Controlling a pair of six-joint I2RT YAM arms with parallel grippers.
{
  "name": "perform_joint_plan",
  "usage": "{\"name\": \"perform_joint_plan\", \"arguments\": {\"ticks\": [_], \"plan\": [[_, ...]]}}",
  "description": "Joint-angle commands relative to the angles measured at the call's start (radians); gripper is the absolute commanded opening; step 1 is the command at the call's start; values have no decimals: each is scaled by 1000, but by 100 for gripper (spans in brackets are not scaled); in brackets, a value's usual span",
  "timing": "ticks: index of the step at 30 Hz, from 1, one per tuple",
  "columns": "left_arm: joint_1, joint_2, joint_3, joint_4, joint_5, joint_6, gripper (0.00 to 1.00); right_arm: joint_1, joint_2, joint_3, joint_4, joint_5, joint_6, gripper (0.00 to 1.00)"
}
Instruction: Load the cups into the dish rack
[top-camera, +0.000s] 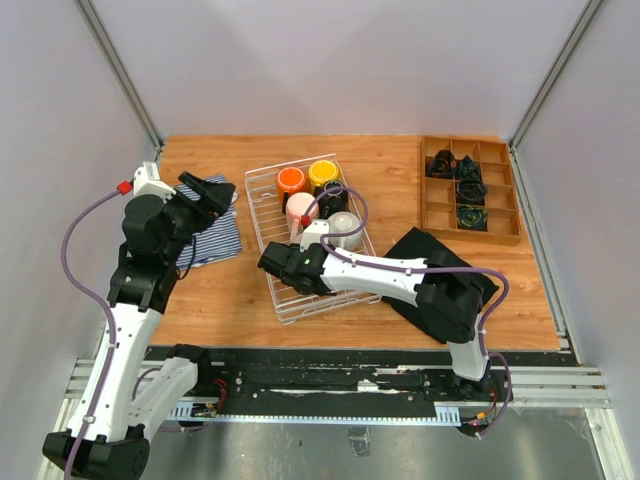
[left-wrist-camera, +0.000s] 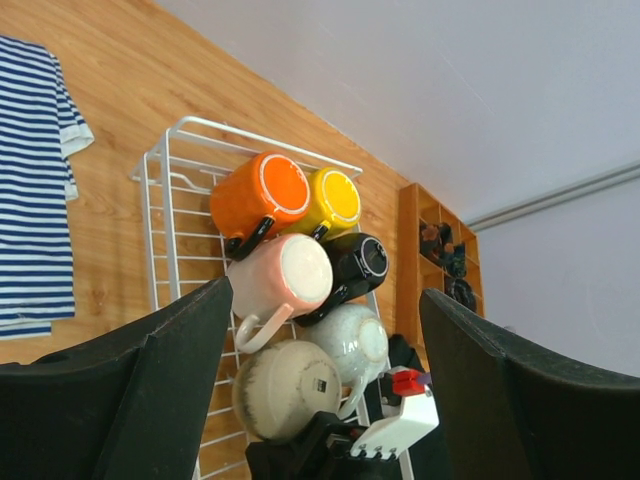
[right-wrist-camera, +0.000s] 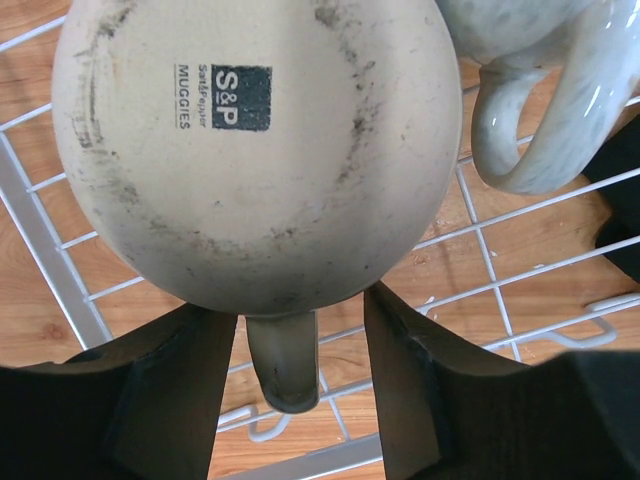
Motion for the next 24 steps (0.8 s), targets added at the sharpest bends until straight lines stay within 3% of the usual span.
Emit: {"name": "perform_joint_plan", "arguments": {"ticks": [1, 7, 13, 24], "plan": [[9, -13, -15, 25, 22, -5, 80, -2, -33, 9, -24, 58, 8, 53], [9, -15, -23, 21, 27, 17, 80, -2, -38, 30, -29, 70, -1, 52], [9, -31, -15, -87, -32, 124, 80, -1, -137, -21, -56, 57, 5, 54], [9, -27, -191, -102, -88, 127, 82, 9, -346, -89, -65, 80, -123, 56]]}}
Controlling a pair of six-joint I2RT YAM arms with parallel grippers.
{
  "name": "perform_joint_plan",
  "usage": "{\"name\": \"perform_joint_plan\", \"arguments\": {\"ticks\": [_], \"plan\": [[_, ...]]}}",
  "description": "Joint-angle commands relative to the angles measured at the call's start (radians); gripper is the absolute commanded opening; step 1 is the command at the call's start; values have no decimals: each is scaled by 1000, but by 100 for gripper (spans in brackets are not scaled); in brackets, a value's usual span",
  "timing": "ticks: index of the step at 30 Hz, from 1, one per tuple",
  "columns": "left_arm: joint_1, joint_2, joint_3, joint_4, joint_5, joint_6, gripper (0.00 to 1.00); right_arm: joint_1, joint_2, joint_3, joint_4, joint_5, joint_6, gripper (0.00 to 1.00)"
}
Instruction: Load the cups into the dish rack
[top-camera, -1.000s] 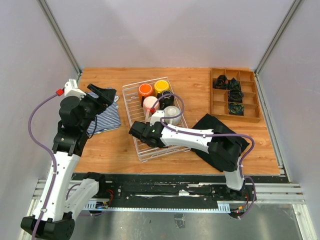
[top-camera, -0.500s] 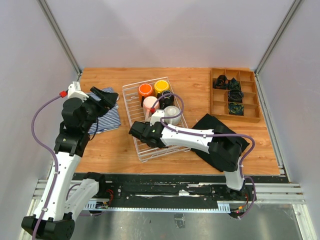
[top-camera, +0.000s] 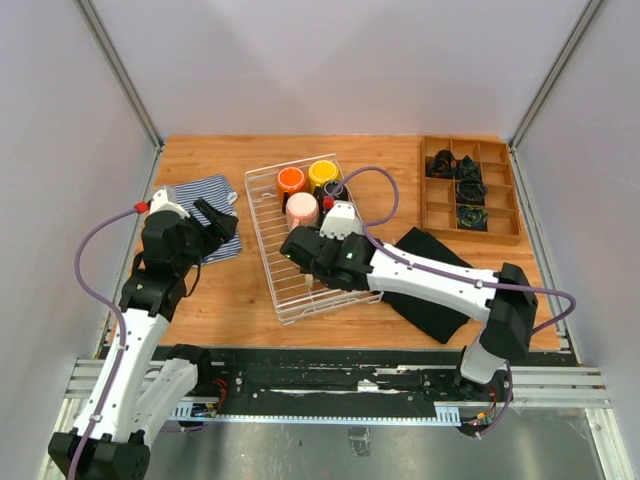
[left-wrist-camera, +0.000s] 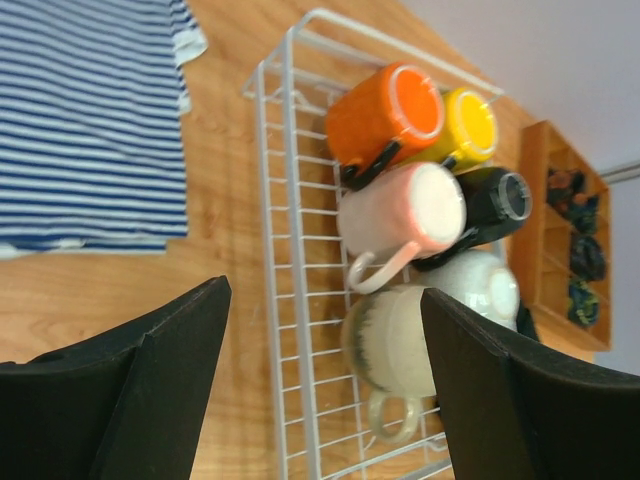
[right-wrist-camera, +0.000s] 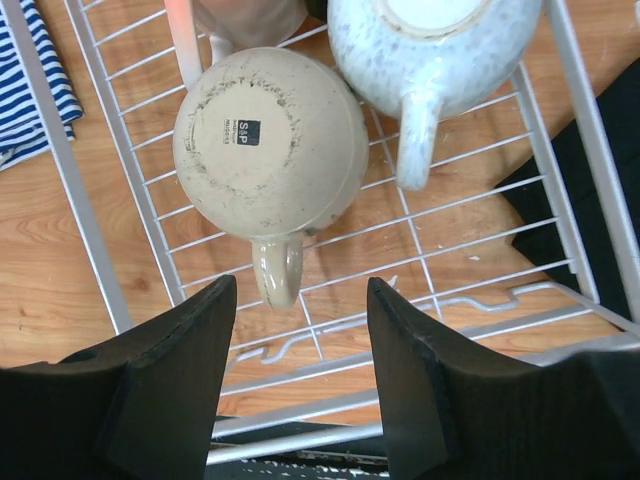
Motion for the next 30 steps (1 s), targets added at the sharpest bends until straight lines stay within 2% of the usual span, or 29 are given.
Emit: {"name": "perform_joint_plan", "arguments": {"ticks": [1, 8, 10, 12, 14, 16, 17, 20, 24, 27, 30], "plan": [[8, 38, -52, -12, -65, 22, 82, 8, -107, -44, -43, 64, -95, 57], [19, 68, -116, 43, -185, 66, 82, -31, -381, -236, 39, 131, -290, 61], [23, 46, -158, 96, -204, 101, 88, -70, -467, -297, 90, 95, -381, 65], [25, 18, -199, 156, -209, 139, 99, -121, -550, -356, 139, 48, -470, 71], [27, -4, -232, 205, -233, 191, 100, -175, -625, -399, 163, 25, -538, 80], [30, -12, -250, 235, -270, 227, 100, -221, -686, -424, 168, 21, -614, 97], [33, -7, -254, 250, -278, 247, 100, -242, -714, -431, 169, 17, -658, 99], [44, 17, -271, 328, -262, 317, 100, -299, -787, -438, 155, 15, -780, 98], [48, 58, -334, 484, -260, 437, 100, -384, -885, -457, 129, -5, -839, 98], [53, 56, -440, 675, -166, 543, 100, -463, -933, -470, 129, -62, -873, 98], [82, 74, -564, 896, -168, 561, 100, -547, -943, -482, 131, -119, -892, 98]]}}
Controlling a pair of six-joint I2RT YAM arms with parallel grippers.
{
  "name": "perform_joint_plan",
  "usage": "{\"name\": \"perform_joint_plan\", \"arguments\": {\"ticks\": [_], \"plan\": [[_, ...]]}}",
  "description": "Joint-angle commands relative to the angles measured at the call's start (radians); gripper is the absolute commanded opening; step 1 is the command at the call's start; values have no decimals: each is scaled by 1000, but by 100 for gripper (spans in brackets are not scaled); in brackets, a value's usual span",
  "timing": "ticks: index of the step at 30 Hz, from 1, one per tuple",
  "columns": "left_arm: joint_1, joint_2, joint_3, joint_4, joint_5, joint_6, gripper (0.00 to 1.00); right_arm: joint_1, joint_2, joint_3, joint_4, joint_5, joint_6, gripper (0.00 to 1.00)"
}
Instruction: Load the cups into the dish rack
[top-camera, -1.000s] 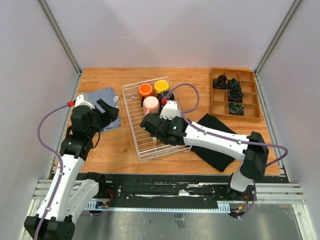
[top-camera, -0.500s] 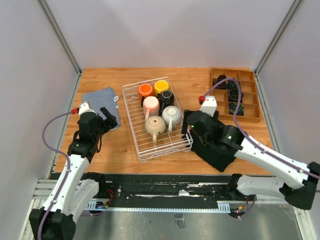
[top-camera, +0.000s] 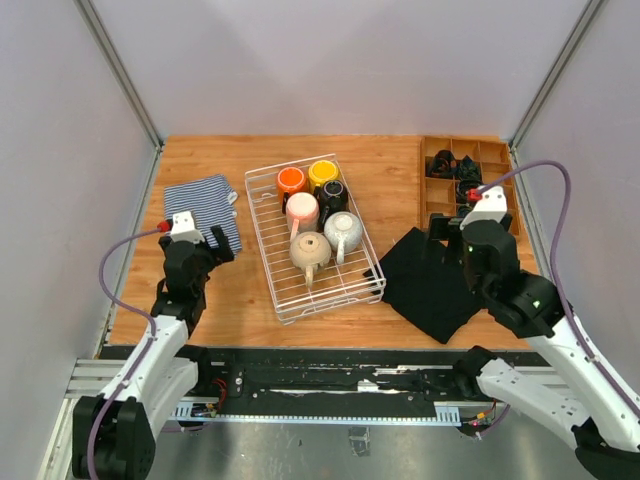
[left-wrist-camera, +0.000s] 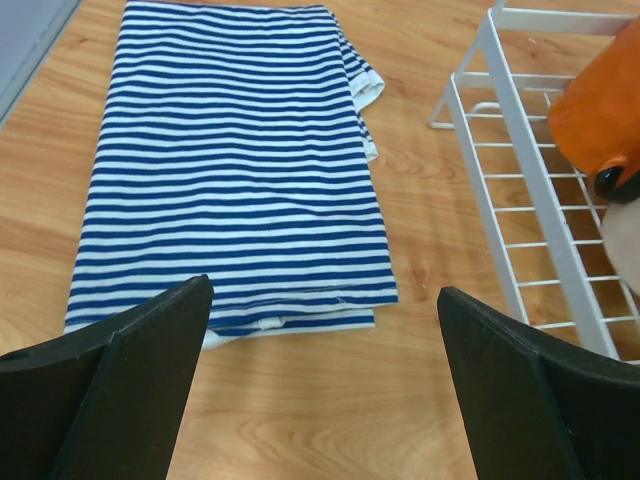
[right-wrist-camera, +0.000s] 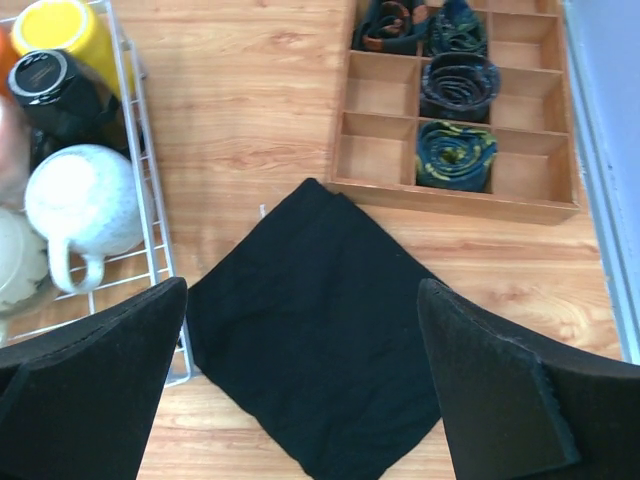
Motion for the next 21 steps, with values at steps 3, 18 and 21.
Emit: {"name": "perform_joint_plan", "arguments": {"ticks": [3, 18, 21], "plan": [[107, 131, -203, 550, 140, 61, 100, -178, -22, -54, 10, -180, -100, 98], [175, 620, -351, 1360, 326, 109, 100, -597, 60, -396, 575, -415, -299, 98], [175, 645, -310, 1318, 391, 130, 100, -612, 96, -528, 811, -435, -442, 98]]}}
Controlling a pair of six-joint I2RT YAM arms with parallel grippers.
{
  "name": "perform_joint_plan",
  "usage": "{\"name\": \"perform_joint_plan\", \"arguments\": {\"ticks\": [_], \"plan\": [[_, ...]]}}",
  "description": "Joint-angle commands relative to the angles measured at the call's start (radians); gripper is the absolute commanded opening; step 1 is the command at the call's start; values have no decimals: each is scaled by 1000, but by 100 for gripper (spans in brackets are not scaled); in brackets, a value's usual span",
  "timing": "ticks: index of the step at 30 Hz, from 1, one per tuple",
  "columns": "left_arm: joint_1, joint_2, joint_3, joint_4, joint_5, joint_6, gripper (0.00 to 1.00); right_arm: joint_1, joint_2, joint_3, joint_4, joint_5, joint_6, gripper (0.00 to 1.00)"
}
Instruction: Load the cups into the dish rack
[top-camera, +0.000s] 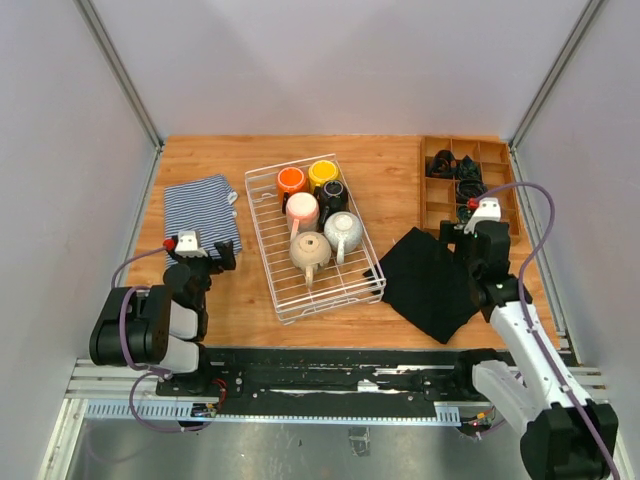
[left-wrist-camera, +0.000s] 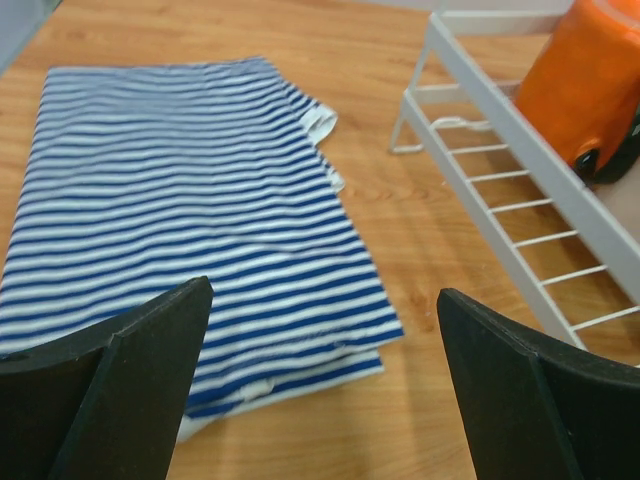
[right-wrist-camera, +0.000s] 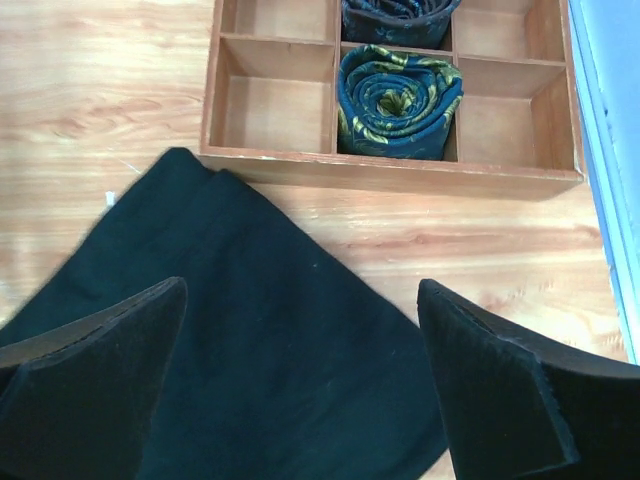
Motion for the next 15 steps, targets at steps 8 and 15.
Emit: {"name": "perform_joint_plan", "arguments": {"ticks": [8, 15], "plan": [[4, -2, 59, 54, 18, 24, 100, -126, 278, -317, 779, -200, -168, 98], [3, 0, 60, 55, 18, 24, 100, -133, 446, -366, 1024, -78, -164, 98]]}}
